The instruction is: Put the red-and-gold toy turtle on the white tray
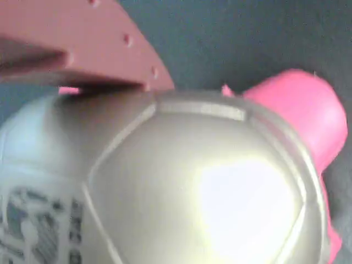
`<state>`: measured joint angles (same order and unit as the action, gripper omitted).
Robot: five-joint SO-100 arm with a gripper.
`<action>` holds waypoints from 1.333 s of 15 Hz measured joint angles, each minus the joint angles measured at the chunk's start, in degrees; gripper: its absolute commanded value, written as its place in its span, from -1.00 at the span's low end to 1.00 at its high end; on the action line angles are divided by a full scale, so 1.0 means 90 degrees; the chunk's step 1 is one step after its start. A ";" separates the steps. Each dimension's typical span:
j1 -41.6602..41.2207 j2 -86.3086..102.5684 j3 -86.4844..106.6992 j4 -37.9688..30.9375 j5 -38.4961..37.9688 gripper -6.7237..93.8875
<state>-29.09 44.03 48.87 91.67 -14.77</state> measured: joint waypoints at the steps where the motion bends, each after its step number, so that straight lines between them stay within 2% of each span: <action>1: -0.0010 0.0000 0.0000 -0.0010 0.0000 -0.87; 8: -0.0020 0.0244 0.0156 0.0088 0.0313 -0.87; 13: 0.0068 0.2246 0.1064 -0.0049 0.1133 -0.87; 15: 0.0361 0.3252 0.1670 -0.0313 0.1426 -0.87; 17: 0.0840 0.4043 0.1787 -0.0254 0.1494 -0.87; 20: 0.2236 0.4307 0.1230 0.0332 0.1289 -0.87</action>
<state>-8.96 82.79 59.94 94.66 -3.16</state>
